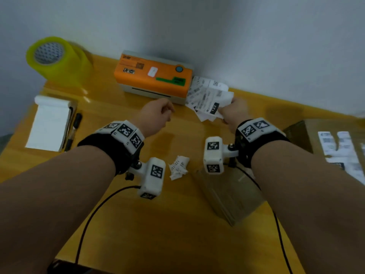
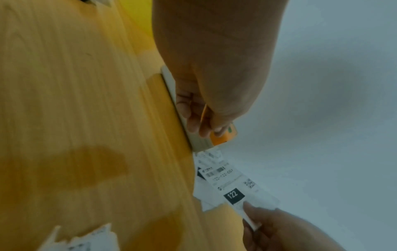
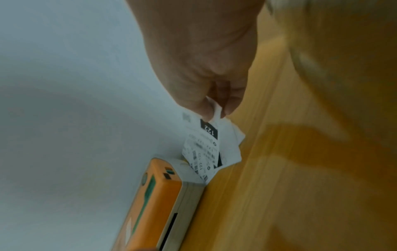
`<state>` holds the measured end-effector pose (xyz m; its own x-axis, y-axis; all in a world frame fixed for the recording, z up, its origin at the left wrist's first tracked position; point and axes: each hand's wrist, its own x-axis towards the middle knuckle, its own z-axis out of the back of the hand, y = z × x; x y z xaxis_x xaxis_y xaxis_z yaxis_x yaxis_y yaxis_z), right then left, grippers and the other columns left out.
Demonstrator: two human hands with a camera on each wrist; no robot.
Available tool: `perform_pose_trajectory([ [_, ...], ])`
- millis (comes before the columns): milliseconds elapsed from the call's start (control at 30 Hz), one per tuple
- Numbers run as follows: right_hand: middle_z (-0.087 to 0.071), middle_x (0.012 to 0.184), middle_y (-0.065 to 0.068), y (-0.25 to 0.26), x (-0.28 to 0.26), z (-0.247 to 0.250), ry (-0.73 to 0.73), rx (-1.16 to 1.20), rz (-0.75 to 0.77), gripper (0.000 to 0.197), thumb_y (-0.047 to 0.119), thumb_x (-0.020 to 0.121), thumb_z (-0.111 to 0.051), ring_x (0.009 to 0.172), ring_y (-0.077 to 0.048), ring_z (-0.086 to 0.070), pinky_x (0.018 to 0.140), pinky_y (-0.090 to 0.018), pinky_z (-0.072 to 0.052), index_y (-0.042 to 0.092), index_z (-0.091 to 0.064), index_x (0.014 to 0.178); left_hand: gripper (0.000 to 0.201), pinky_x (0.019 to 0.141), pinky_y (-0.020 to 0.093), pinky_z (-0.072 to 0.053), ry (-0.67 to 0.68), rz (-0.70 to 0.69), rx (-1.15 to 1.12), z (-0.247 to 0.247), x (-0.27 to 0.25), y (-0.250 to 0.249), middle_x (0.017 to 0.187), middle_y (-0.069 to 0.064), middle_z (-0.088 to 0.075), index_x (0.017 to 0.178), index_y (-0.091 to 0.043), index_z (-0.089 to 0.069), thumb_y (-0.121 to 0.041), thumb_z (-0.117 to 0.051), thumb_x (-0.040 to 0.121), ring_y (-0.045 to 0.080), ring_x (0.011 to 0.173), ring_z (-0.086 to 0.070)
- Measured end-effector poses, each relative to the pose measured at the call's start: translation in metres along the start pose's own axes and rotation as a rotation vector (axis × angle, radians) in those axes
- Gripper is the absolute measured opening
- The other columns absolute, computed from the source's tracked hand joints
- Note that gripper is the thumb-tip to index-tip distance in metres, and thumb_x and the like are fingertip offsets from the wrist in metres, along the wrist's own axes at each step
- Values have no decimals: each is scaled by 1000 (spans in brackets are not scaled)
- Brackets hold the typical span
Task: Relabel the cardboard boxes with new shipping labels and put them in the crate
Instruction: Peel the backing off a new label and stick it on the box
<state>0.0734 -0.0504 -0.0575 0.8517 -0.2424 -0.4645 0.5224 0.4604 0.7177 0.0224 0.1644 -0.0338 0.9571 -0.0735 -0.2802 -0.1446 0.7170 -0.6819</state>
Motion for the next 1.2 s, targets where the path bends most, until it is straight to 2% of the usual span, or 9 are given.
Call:
perform_pose_trajectory([
  [133,-66,87,-6,5,-36,29,-39,21,153,22,21,97,-49,69,-14,-60,56,-24,-49,5,-64,101,23,80,24,-40,-59,-25,-33,8,-4,-24,113,2,-54,117,-14,-55,-18,-49,96,12,96,-50],
  [233,-66,81,-13,3,-64,46,-58,37,264,32,25,98,-47,69,-21,-59,65,-36,-51,0,-63,88,38,85,25,-37,-57,-8,-124,8,-12,-44,119,1,-49,129,-11,-48,-30,-50,95,10,102,-46],
  [333,-71,83,-10,-2,-91,55,30,151,286,22,19,97,-50,72,-27,-67,68,-40,-56,6,-66,89,45,82,26,-43,10,33,-313,3,-26,-56,115,-2,-53,133,-12,-42,-36,-49,95,11,102,-52],
  [500,-72,88,-6,-14,-120,70,54,322,342,9,10,93,-57,69,-12,-69,56,-23,-52,10,-65,98,20,62,17,-52,166,-43,-408,5,-45,-74,96,3,-68,105,-9,-60,-23,-54,93,13,83,-67],
  [733,-71,85,-4,-27,-136,102,-54,428,329,15,14,93,-58,65,-9,-68,56,-20,-52,4,-64,104,15,64,19,-53,345,-160,-240,7,-64,-105,86,1,-66,96,-10,-65,-23,-57,92,9,70,-60],
  [867,-65,95,-4,-39,-134,115,-180,274,312,14,15,90,-62,74,-9,-63,70,-26,-51,15,-58,104,11,62,19,-50,295,-181,-232,-11,-69,-115,79,1,-65,87,-13,-64,-21,-59,91,8,65,-57],
  [967,-44,129,-4,-38,-139,115,-384,-76,424,51,18,87,-65,113,-11,-45,101,-26,-38,19,-41,132,14,66,22,-49,162,-214,-282,-24,-72,-114,82,0,-63,86,-13,-63,-23,-56,92,9,67,-53],
  [1067,-49,132,0,-19,-157,101,-172,-79,653,41,20,91,-60,120,-7,-44,107,-26,-37,17,-50,131,14,70,24,-50,77,-245,-409,-28,-76,-120,78,-4,-63,83,-19,-64,-25,-57,93,8,71,-56],
  [1200,-65,117,-6,-4,-167,91,-44,182,628,30,12,91,-61,109,-13,-61,98,-24,-47,8,-62,120,16,71,14,-51,105,-294,-543,-24,-79,-138,88,2,-67,97,-10,-67,-20,-55,94,8,82,-62],
])
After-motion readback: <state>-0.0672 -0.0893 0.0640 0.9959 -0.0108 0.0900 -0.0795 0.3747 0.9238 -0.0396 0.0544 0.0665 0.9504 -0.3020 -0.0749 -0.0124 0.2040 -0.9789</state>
